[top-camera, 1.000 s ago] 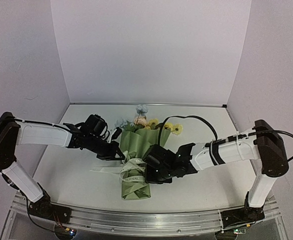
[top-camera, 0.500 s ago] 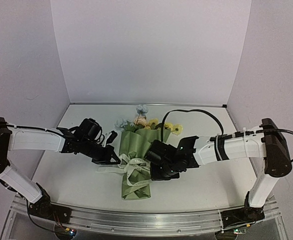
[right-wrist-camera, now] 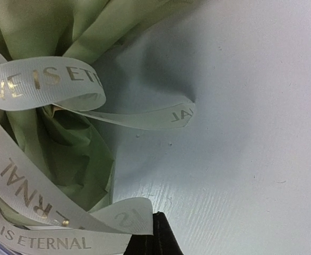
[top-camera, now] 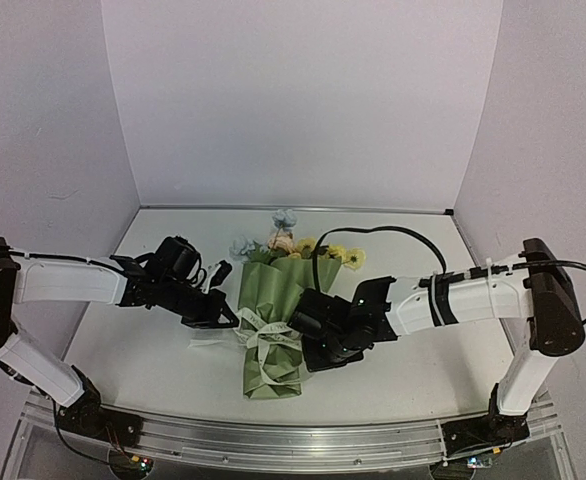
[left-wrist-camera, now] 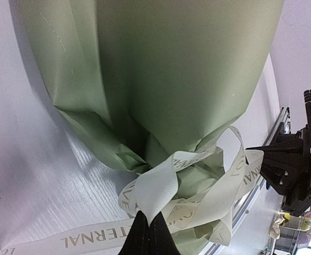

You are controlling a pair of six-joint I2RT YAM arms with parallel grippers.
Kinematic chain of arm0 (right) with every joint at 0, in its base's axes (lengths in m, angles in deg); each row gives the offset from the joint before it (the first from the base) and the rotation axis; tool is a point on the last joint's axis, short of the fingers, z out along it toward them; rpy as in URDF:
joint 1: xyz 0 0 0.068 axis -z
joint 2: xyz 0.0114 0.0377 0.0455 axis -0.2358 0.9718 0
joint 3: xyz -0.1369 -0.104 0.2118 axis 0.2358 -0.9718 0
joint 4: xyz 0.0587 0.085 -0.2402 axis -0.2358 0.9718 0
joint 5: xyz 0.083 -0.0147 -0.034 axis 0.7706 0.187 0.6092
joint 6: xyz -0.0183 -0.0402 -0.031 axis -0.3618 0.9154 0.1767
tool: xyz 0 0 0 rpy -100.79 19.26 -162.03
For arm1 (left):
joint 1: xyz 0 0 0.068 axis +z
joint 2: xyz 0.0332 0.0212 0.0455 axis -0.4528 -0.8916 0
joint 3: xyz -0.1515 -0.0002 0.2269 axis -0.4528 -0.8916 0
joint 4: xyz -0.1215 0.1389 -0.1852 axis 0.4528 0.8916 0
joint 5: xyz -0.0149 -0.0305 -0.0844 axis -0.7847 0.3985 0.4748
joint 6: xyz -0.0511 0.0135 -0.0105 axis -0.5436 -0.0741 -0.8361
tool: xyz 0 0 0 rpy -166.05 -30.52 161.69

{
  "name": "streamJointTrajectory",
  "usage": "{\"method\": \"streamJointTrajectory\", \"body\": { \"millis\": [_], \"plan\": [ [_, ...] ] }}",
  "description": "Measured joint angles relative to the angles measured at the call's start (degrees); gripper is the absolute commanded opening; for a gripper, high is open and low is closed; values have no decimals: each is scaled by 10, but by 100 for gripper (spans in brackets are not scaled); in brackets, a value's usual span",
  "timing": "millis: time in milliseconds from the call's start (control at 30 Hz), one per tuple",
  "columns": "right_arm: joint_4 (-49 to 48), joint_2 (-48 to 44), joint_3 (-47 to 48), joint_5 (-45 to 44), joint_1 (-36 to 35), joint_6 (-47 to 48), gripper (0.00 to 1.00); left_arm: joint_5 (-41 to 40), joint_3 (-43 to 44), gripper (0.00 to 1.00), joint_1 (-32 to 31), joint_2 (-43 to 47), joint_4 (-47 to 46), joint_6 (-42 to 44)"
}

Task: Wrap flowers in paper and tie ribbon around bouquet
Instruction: Cross the half-tied ribbon over the folded bouquet.

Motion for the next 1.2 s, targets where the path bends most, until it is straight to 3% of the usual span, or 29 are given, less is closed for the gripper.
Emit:
{"method": "streamJointTrajectory", "body": {
  "millis": [267, 500, 600, 833, 1200],
  "plan": [
    [17, 7, 0, -1, -17, 8, 8, 1, 0, 0, 4, 0, 0, 0],
    [10, 29, 20, -1, -19, 37, 43, 13, -1, 0, 4, 0, -2, 2],
    [-12, 21, 14, 3, -13, 48, 53, 24, -8, 0, 4, 0, -7, 3],
    [-80, -53, -72, 30, 45, 62, 51, 45, -12, 0, 4, -1, -12, 17],
    [-190, -17, -87, 67, 68, 144, 51, 42, 14, 0, 4, -23, -8, 33]
  ]
}}
